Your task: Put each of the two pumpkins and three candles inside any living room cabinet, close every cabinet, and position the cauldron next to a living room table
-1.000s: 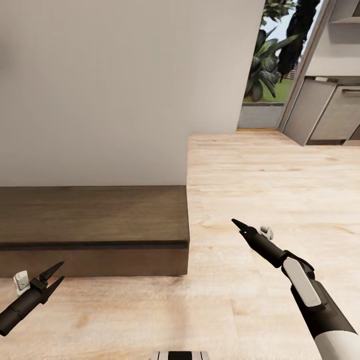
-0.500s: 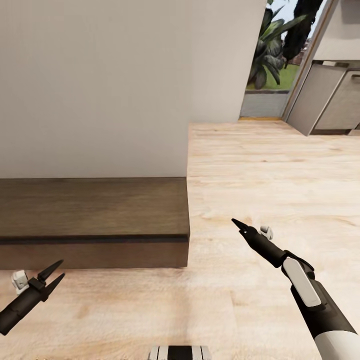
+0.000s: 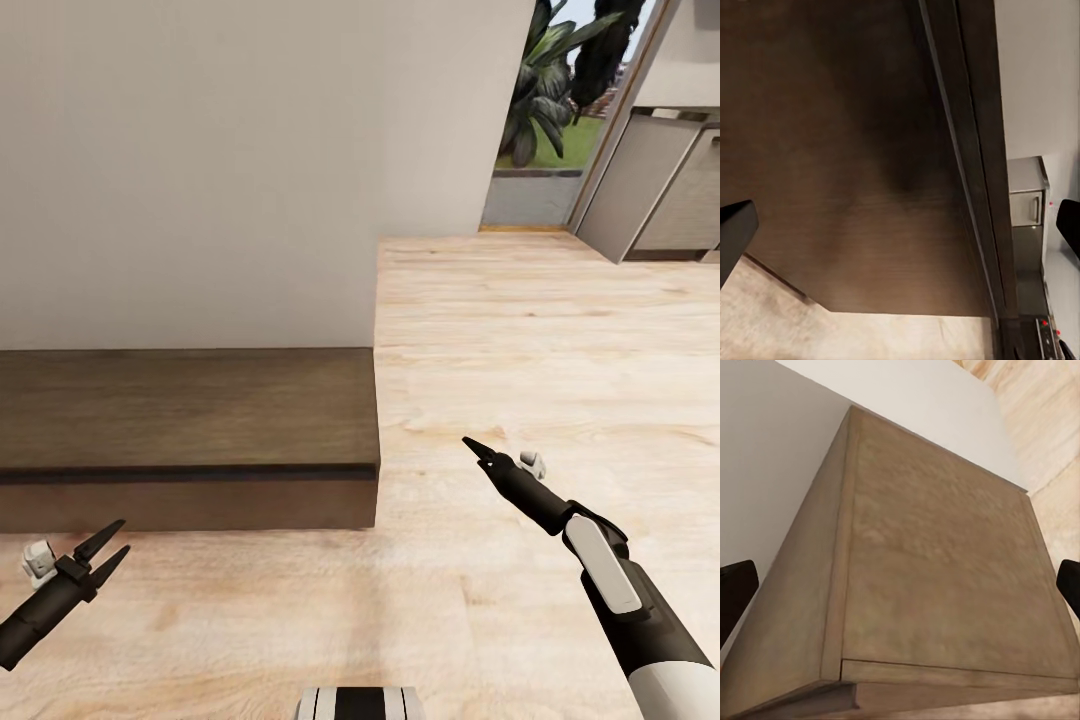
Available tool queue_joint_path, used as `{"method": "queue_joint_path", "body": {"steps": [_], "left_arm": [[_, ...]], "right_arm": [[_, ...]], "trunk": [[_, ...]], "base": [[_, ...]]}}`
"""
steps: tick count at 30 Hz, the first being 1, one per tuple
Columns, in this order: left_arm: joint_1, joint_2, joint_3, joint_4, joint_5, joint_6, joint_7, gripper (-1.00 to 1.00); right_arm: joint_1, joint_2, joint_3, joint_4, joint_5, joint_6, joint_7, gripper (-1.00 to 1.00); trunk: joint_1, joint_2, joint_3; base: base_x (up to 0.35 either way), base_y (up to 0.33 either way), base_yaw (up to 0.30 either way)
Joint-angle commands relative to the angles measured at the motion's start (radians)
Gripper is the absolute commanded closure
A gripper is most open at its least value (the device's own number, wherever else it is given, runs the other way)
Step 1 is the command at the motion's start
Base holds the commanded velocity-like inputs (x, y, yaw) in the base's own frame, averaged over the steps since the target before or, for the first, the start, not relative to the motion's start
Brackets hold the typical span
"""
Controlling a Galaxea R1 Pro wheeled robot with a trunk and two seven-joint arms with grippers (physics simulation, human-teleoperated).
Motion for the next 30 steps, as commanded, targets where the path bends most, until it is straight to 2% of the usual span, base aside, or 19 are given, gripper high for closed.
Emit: {"method": "queue_joint_path", "body": {"steps": [1, 19, 30], "left_arm": [[-0.001, 0.0, 0.001, 0.0, 0.003, 0.008, -0.001, -1.0], [-0.001, 0.0, 0.001, 0.0, 0.006, 0.009, 0.005, -1.0], [-0.001, 0.0, 0.001, 0.0, 0.009, 0.008, -0.003, -1.0]], "right_arm": [[0.0, 0.0, -0.002, 0.0, -0.005, 0.007, 0.001, -1.0], [0.0, 0.0, -0.002, -0.001, -0.004, 0.007, 0.001, -1.0], [0.0, 0.0, -0.002, -0.001, -0.004, 0.006, 0.001, -1.0]], "trunk": [[0.0, 0.0, -0.001], [0.0, 0.0, -0.001], [0.0, 0.0, -0.001]], "base": [[0.0, 0.0, 0.0], [0.133, 0.0, 0.0], [0.016, 0.0, 0.0]]}}
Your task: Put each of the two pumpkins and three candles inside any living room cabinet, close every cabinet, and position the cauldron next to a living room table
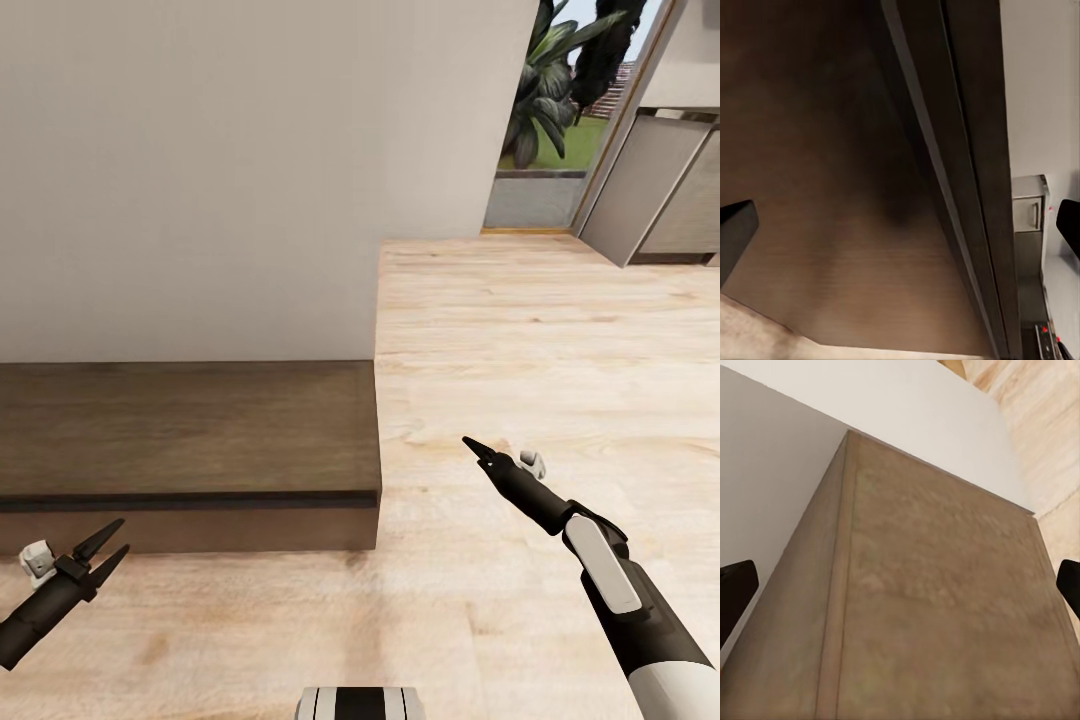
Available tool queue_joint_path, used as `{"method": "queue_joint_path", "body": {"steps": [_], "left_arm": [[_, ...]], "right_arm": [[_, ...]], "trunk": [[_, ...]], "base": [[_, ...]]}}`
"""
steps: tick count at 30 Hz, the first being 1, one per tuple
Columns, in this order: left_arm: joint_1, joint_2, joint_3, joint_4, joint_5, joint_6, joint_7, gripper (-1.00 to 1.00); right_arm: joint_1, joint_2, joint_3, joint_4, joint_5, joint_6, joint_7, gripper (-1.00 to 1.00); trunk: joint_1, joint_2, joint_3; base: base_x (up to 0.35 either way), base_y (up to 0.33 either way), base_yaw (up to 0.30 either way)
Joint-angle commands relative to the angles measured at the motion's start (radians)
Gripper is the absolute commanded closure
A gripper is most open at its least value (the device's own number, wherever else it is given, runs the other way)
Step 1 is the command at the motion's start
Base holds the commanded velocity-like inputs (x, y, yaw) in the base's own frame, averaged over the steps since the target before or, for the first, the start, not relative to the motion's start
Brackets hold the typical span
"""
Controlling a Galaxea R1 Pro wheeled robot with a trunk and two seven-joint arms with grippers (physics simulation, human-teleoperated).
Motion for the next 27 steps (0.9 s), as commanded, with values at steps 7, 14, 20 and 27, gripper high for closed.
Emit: {"method": "queue_joint_path", "body": {"steps": [7, 14, 20, 27], "left_arm": [[-0.001, 0.0, 0.001, 0.0, 0.007, 0.011, -0.007, -1.0], [0.0, 0.0, 0.001, 0.0, 0.013, 0.017, -0.043, -1.0], [-0.002, 0.0, 0.001, 0.0, 0.009, 0.023, -0.123, -1.0], [-0.002, 0.0, 0.001, 0.001, 0.01, 0.024, -0.13, -1.0]], "right_arm": [[0.0, 0.0, -0.002, -0.001, -0.005, 0.007, 0.001, -1.0], [0.0, 0.0, -0.002, 0.001, -0.005, 0.007, 0.001, -1.0], [0.0, 0.0, -0.002, 0.001, -0.005, 0.007, 0.001, -1.0], [0.0, 0.0, -0.002, 0.001, -0.005, 0.007, 0.001, -1.0]], "trunk": [[0.0, 0.0, -0.001], [0.0, 0.0, -0.001], [0.0, 0.0, -0.001], [0.0, 0.0, -0.001]], "base": [[0.0, 0.0, 0.0], [0.0, 0.0, 0.0], [0.0, 0.0, 0.0], [0.075, 0.0, 0.0]]}}
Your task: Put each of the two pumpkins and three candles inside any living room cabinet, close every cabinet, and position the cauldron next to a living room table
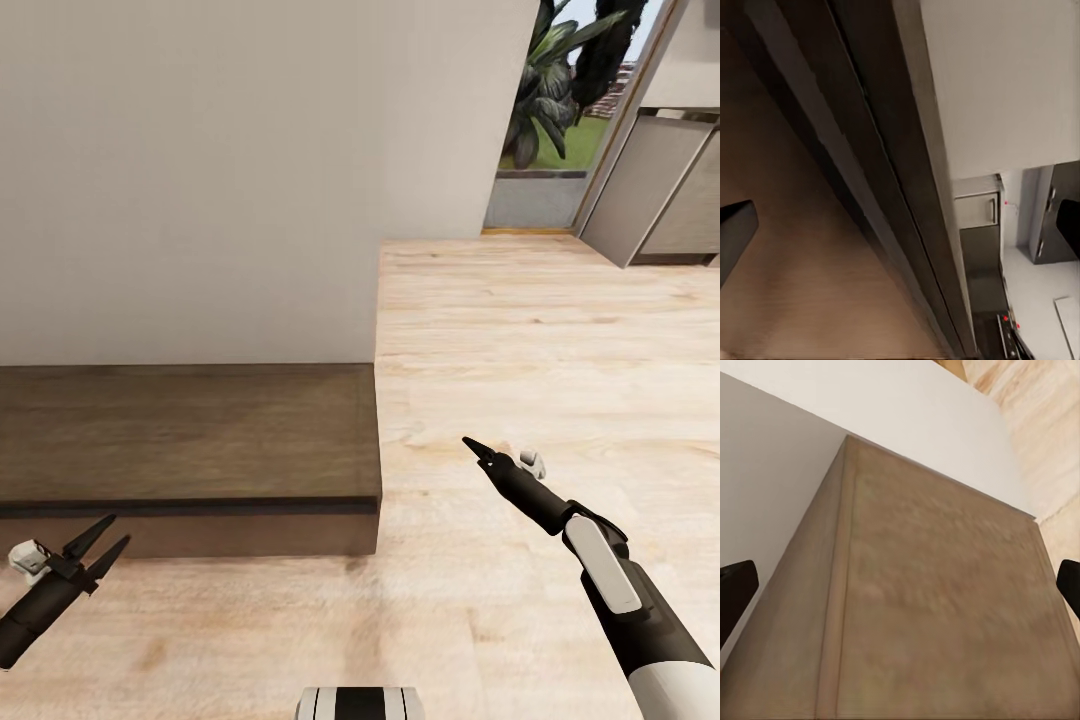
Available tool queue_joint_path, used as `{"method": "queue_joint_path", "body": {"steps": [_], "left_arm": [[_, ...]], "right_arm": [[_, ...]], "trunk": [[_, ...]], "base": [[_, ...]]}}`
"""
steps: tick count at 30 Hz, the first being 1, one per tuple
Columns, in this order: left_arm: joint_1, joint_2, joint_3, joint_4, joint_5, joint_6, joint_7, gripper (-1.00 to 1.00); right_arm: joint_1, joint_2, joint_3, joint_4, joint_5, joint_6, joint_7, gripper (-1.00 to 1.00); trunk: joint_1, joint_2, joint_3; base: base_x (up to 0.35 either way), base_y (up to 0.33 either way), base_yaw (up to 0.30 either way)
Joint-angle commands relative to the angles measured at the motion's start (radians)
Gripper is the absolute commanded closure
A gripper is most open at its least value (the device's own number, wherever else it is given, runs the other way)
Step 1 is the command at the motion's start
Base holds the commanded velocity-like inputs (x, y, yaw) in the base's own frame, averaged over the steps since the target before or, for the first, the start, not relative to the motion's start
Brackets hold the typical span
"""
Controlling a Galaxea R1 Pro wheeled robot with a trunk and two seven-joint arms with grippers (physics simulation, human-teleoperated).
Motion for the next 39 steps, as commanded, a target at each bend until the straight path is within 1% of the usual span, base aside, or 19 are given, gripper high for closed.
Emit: {"method": "queue_joint_path", "body": {"steps": [1, 10, 15, 21, 25, 30, 34, 38, 39], "left_arm": [[-0.001, 0.0, 0.001, 0.0, 0.002, 0.01, -0.002, -1.0], [0.0, 0.002, 0.004, 0.0, 0.003, 0.01, -0.004, -1.0], [0.001, 0.012, 0.003, 0.001, 0.005, 0.009, -0.006, -1.0], [0.001, 0.015, 0.007, 0.0, 0.005, 0.009, -0.006, -1.0], [0.001, 0.015, 0.008, 0.0, 0.005, 0.008, -0.006, -1.0], [0.001, 0.015, 0.009, 0.0, 0.005, 0.008, -0.006, -1.0], [0.001, 0.015, 0.01, 0.0, 0.005, 0.008, -0.006, -1.0], [0.001, 0.015, 0.01, 0.0, 0.005, 0.008, -0.006, -1.0], [0.001, 0.015, 0.01, 0.0, 0.005, 0.008, -0.006, -1.0]], "right_arm": [[0.0, 0.0, -0.002, 0.0, -0.005, 0.007, 0.001, -1.0], [0.0, 0.0, -0.001, 0.0, -0.005, 0.007, 0.001, -1.0], [0.0, 0.0, -0.002, 0.0, -0.005, 0.007, 0.001, -1.0], [0.0, 0.0, -0.002, 0.0, -0.005, 0.007, 0.001, -1.0], [0.0, 0.0, -0.002, 0.0, -0.005, 0.007, 0.001, -1.0], [0.0, 0.0, -0.002, 0.0, -0.005, 0.007, 0.001, -1.0], [0.0, 0.0, -0.002, 0.0, -0.005, 0.007, 0.001, -1.0], [0.0, 0.0, -0.001, 0.0, -0.005, 0.007, 0.001, -1.0], [0.0, 0.0, -0.001, 0.0, -0.005, 0.007, 0.001, -1.0]], "trunk": [[0.0, 0.0, -0.001], [0.0, 0.0, -0.001], [0.0, 0.0, -0.001], [0.0, 0.0, -0.001], [0.002, -0.001, -0.016], [0.002, -0.001, -0.016], [0.004, -0.002, -0.032], [0.004, -0.002, -0.032], [0.004, -0.002, -0.036]], "base": [[0.154, 0.0, 0.0], [0.025, 0.0, 0.0], [0.0, 0.0, 0.0], [0.0, 0.0, 0.0], [0.0, 0.0, 0.0], [0.0, 0.0, 0.0], [0.0, 0.0, 0.0], [0.0, 0.0, 0.0], [0.0, 0.0, 0.0]]}}
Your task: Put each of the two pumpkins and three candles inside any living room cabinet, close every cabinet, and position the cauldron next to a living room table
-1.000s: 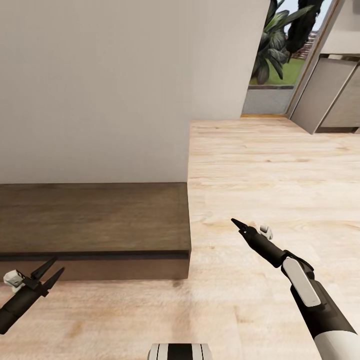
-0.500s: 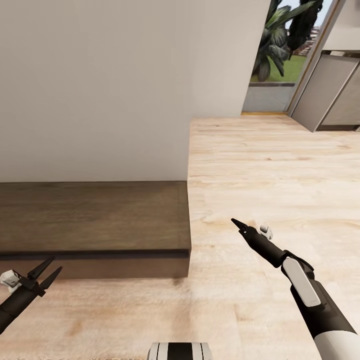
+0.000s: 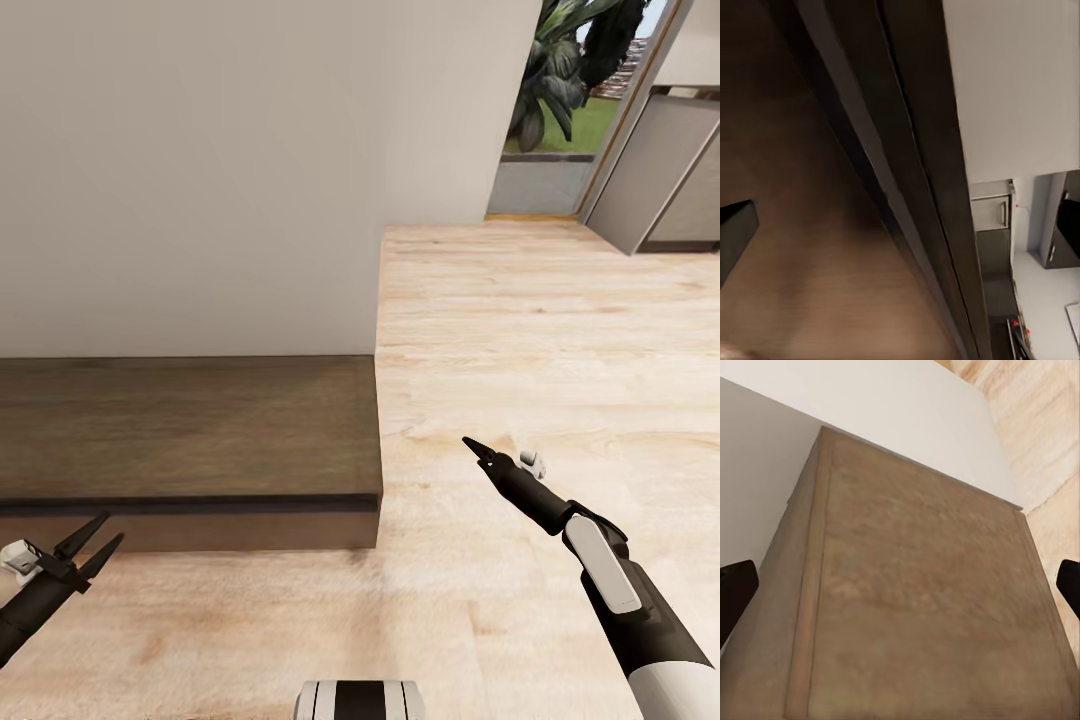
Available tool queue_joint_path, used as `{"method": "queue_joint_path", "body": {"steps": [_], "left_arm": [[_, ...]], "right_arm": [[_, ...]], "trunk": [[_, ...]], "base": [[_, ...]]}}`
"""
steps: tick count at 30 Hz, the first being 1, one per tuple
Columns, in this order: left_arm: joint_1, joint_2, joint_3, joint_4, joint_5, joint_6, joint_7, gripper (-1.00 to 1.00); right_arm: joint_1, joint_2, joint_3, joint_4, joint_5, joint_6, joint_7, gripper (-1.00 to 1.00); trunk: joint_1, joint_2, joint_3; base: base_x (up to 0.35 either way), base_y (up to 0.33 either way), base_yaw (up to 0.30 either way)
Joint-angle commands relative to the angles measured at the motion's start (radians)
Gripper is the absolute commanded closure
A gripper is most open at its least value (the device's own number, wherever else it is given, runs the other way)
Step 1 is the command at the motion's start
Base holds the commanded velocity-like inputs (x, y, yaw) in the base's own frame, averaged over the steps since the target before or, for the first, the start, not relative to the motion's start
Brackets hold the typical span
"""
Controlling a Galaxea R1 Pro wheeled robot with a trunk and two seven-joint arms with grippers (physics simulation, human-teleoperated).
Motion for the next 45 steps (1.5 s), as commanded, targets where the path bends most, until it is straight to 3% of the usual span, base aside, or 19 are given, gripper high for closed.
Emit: {"method": "queue_joint_path", "body": {"steps": [1, 11, 45], "left_arm": [[-0.001, 0.0, 0.001, 0.001, 0.002, 0.01, -0.002, -1.0], [-0.001, 0.0, 0.001, 0.001, 0.002, 0.01, -0.004, -1.0], [-0.001, 0.005, 0.001, 0.0, 0.002, 0.01, -0.003, -1.0]], "right_arm": [[0.0, 0.0, -0.002, 0.0, -0.006, 0.007, 0.001, -1.0], [0.0, 0.0, -0.002, 0.0, -0.006, 0.007, 0.001, -1.0], [0.0, 0.0, -0.001, 0.0, -0.006, 0.007, 0.001, -1.0]], "trunk": [[0.0, -0.001, -0.005], [0.003, -0.002, -0.032], [0.003, -0.002, -0.032]], "base": [[0.0, 0.0, 0.0], [0.0, 0.0, 0.0], [0.053, 0.0, 0.0]]}}
